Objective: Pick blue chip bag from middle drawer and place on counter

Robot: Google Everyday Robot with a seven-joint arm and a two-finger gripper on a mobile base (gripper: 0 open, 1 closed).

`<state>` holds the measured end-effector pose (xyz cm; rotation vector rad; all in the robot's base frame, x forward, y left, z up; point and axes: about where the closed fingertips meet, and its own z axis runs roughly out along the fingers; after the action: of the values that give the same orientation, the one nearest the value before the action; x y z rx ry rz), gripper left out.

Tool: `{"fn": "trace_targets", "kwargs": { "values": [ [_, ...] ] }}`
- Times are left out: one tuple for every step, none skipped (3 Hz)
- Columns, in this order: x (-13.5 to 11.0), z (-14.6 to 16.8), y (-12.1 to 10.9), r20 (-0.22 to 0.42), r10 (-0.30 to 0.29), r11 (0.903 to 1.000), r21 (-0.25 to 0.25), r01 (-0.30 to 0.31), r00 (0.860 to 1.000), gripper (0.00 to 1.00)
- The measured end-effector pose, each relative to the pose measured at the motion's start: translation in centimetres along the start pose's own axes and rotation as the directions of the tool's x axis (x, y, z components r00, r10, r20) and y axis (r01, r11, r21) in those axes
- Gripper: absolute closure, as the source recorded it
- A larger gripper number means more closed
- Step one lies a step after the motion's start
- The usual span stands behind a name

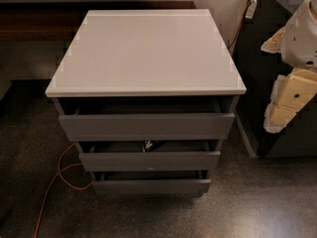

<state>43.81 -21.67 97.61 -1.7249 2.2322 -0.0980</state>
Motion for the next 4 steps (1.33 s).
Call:
{"fn": "trace_targets", "kwargs": {
  "values": [
    [0.0,0.3,0.1,0.001,0.003,1.0000,-0.008,-0.003,1.000,0.00],
    [0.2,1.3,0.5,0.003,0.015,0.9992,-0.037,-0.015,1.000,0.00],
    [-0.1,4.1,2.6,0.018,0.016,0.9965,-0.083,-0.014,1.000,0.00],
    [-0.9,7.2,4.6,0.035,-0.015,0.9952,-0.096,0.019,0.999,0.00]
  ]
}}
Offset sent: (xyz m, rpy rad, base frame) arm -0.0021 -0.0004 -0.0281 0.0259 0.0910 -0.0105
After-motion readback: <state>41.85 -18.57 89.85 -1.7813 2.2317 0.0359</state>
